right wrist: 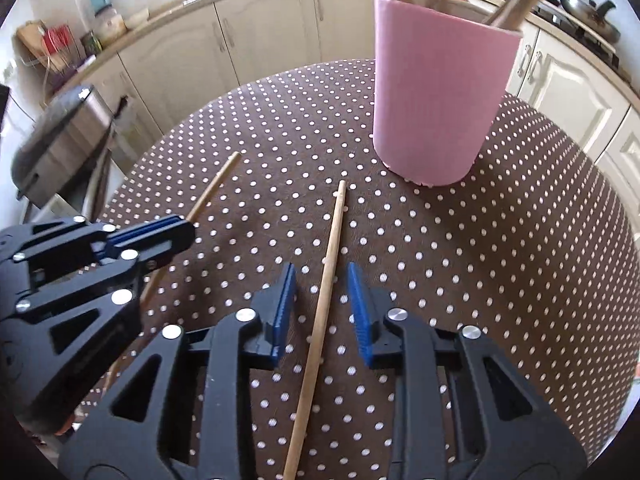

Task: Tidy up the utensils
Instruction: 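Close the left tool on a chopstick while the right tool grasps the last one, then lift the left tool's chopstick upright into the pink cup while the right tool inserts its own, then open the left tool to release its chopstick while the right tool releases its own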

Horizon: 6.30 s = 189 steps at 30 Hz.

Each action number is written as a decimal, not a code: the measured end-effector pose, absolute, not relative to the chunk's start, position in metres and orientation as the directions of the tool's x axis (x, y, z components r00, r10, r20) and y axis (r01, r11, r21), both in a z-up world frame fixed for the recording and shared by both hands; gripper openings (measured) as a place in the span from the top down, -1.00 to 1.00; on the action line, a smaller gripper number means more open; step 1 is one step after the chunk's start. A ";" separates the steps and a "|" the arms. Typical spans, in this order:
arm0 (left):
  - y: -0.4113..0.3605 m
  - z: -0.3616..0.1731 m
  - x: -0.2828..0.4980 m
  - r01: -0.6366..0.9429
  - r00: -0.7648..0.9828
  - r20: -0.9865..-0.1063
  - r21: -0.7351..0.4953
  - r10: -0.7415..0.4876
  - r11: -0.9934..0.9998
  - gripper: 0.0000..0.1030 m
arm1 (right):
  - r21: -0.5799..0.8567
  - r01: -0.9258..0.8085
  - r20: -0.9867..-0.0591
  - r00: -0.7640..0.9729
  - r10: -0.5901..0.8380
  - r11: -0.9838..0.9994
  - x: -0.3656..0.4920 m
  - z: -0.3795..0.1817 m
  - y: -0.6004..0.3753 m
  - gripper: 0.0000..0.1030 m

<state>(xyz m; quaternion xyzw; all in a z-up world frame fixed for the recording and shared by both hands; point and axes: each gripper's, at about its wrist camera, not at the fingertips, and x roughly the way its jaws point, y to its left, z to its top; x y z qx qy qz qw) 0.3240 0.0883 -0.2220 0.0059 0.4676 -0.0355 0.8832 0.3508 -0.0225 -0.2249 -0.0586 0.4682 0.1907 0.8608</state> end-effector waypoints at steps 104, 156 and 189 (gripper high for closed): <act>-0.011 -0.056 0.356 0.215 0.889 -0.416 0.011 -0.191 0.977 0.25 | 0.186 -0.372 -0.364 0.834 0.415 0.909 0.322 -0.039 -0.141 0.88; 0.080 -0.049 0.333 0.036 0.926 -0.374 -0.040 -0.048 0.999 -0.19 | 0.113 -0.284 -0.312 0.900 0.305 0.952 0.358 -0.050 -0.107 0.88; 0.069 -0.035 0.279 0.041 0.935 -0.352 -0.032 -0.049 0.999 -0.33 | 0.159 -0.268 -0.315 0.898 0.306 0.950 0.291 -0.053 -0.129 0.85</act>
